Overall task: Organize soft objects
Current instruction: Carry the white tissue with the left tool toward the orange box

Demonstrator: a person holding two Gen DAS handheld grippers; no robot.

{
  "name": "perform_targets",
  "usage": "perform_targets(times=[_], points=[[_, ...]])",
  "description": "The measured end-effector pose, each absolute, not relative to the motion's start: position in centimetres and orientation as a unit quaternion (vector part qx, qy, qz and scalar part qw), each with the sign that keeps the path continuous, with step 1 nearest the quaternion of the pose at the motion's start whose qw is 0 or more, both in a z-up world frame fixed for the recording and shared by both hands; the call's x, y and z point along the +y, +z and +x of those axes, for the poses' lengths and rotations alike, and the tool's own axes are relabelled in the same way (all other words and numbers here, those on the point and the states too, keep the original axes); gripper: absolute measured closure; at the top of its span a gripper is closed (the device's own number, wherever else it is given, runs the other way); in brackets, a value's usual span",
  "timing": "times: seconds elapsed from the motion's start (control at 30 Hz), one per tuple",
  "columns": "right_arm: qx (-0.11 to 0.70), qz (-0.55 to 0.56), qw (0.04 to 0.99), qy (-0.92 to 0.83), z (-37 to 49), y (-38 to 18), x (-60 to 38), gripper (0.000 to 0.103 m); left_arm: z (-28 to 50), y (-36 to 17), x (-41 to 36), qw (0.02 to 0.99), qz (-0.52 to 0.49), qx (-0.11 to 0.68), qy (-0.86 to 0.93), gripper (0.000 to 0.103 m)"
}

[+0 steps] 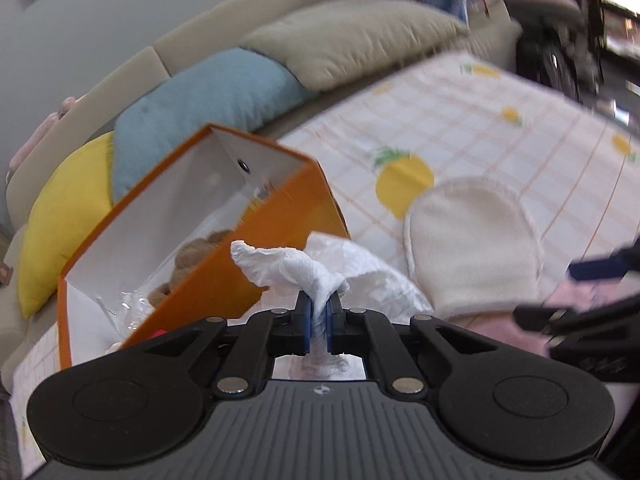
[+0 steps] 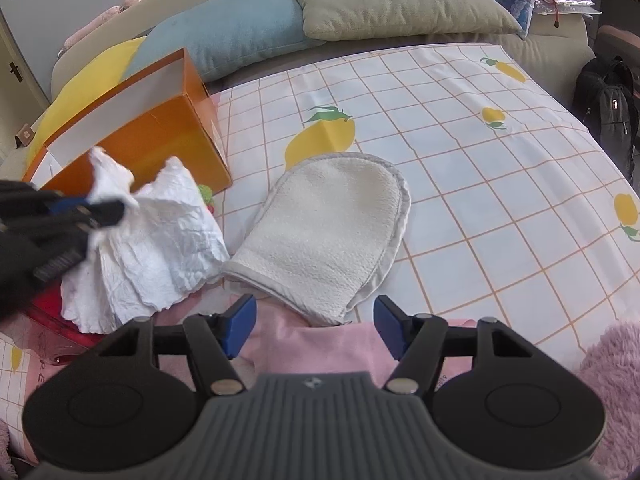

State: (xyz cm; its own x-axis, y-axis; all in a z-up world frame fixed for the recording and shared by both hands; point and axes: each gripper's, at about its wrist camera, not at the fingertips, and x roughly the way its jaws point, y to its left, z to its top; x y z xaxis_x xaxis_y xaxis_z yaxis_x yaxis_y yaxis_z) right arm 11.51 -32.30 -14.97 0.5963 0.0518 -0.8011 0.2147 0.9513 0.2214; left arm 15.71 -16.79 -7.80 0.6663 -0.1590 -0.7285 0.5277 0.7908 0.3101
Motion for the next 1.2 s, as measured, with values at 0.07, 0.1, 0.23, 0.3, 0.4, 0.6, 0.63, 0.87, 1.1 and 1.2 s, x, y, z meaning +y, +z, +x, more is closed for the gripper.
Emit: perform_targets(times=[0.07, 0.1, 0.23, 0.3, 0.4, 0.6, 0.63, 0.87, 1.1, 1.2], points=[[0.447, 0.15, 0.881, -0.047, 11.5, -15.0, -32.3, 0.038, 15.2, -5.4, -16.1, 0.888, 0.222, 0.348, -0.202, 0.096], [0.446, 0.15, 0.881, -0.047, 11.5, -14.9, -32.3, 0.038, 15.0, -4.3, -15.9, 0.893, 0.208, 0.342, -0.206, 0.096], [0.442, 0.148, 0.884, -0.045, 11.3, -14.7, -32.2, 0.038, 13.9, -0.5, -15.1, 0.904, 0.178, 0.317, -0.223, 0.096], [0.436, 0.149, 0.886, -0.045, 11.1, -14.4, -32.2, 0.039, 13.3, 0.6, -14.7, 0.903, 0.174, 0.317, -0.232, 0.096], [0.419, 0.158, 0.893, -0.042, 10.5, -13.7, -32.4, 0.039, 13.4, 0.2, -14.1, 0.893, 0.132, 0.35, -0.25, 0.096], [0.423, 0.138, 0.893, -0.066, 9.9, -13.2, -32.2, 0.047, 14.5, -5.8, -15.4, 0.864, 0.116, 0.416, -0.257, 0.096], [0.425, 0.142, 0.891, -0.071, 9.9, -13.3, -32.4, 0.047, 14.6, -6.7, -15.8, 0.86, 0.119, 0.421, -0.261, 0.096], [0.438, 0.161, 0.882, -0.067, 10.2, -14.1, -33.0, 0.047, 14.2, -11.7, -17.1, 0.835, 0.133, 0.457, -0.277, 0.091], [0.432, 0.193, 0.876, -0.094, 9.9, -14.3, -34.3, 0.047, 14.7, -12.3, -17.5, 0.829, 0.109, 0.471, -0.28, 0.043], [0.434, 0.212, 0.867, -0.12, 9.7, -14.6, -35.3, 0.047, 15.5, -12.7, -18.6, 0.821, 0.102, 0.489, -0.275, 0.04]])
